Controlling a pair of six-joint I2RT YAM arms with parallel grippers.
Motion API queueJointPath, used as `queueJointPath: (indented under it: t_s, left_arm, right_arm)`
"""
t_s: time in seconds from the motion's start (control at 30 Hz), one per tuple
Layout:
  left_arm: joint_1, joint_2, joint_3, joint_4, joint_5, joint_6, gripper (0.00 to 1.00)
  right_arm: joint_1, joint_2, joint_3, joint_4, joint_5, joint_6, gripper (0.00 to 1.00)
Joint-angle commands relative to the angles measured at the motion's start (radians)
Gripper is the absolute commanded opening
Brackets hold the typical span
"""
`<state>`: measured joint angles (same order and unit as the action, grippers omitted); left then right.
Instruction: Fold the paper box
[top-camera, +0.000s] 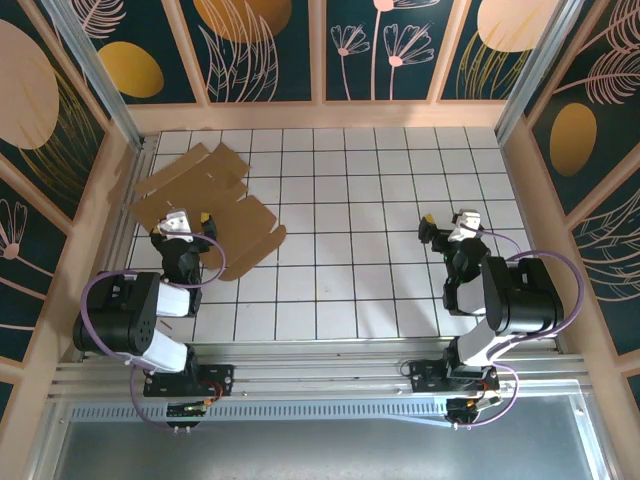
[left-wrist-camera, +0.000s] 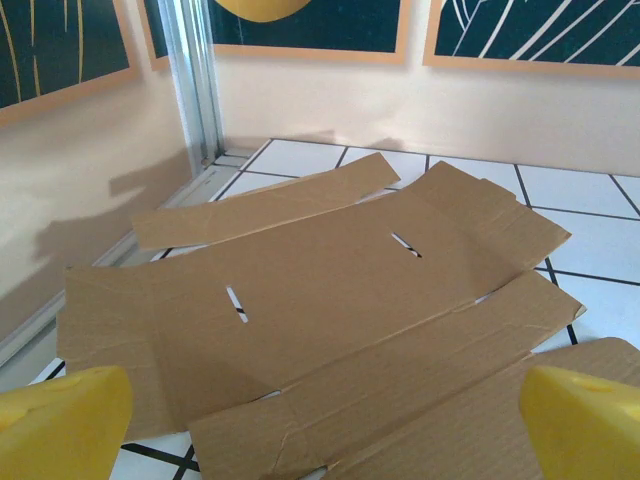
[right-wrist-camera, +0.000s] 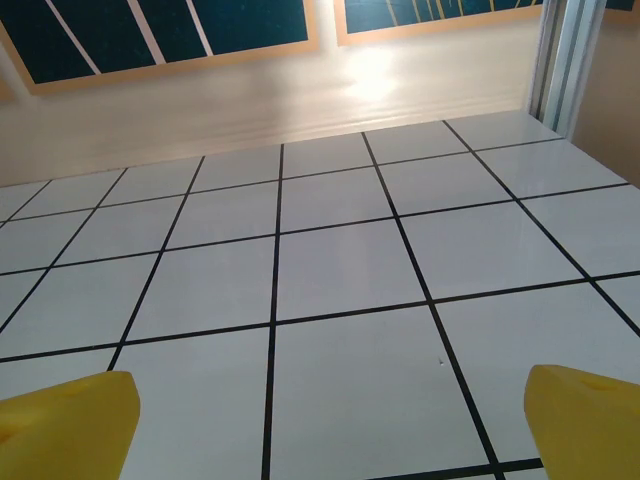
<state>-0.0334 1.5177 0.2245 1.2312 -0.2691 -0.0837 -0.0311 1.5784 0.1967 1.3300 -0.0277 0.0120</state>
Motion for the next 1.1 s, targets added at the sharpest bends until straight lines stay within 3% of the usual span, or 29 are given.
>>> queueJointPath:
  t_s: [0.0, 0.53, 0.6, 0.7, 0.73, 0.8, 0.83, 0.9, 1.0, 1.07]
  left_arm:
    - [0.007, 0.002, 0.003, 0.059, 0.014, -0.018, 0.99]
    - [0.007, 0.000, -0.006, 0.073, 0.009, -0.017, 0.99]
    - [0.007, -0.015, -0.047, 0.138, -0.025, -0.031, 0.99]
    - [-0.002, -0.131, -0.137, 0.222, -0.088, -0.036, 0.99]
    - [-0.011, -0.239, -0.129, 0.085, -0.148, -0.069, 0.99]
    - [-0.011, -0.481, -0.001, -0.449, -0.228, -0.269, 0.99]
    - [-0.011, -0.562, 0.062, -0.645, -0.236, -0.358, 0.99]
    - [-0.011, -0.687, 0.189, -1.005, -0.198, -0.598, 0.90]
    - [-0.010, -0.710, 0.351, -1.338, -0.035, -0.783, 0.83]
    - [-0.010, -0.666, 0.413, -1.422, 0.088, -0.784, 0.83]
  right_arm:
    - [-0.001, -0.009, 0.011, 0.028, 0.015, 0.003, 0.99]
    - [-0.004, -0.028, 0.022, -0.002, 0.004, 0.005, 0.99]
    - [-0.002, -0.106, 0.039, -0.096, 0.014, 0.005, 0.99]
    - [0.031, -0.294, 0.161, -0.467, 0.081, 0.072, 0.99]
    - [0.048, -0.346, 0.201, -0.569, 0.091, 0.150, 0.99]
    - [0.105, -0.409, 0.296, -0.742, 0.093, 0.336, 0.99]
    - [0.145, -0.406, 0.358, -0.827, 0.065, 0.385, 0.98]
    - [0.279, -0.322, 0.568, -1.021, -0.019, 0.400, 0.98]
    - [0.447, -0.104, 0.878, -1.207, -0.131, 0.378, 0.98]
    - [0.519, 0.068, 1.089, -1.307, -0.212, 0.352, 0.98]
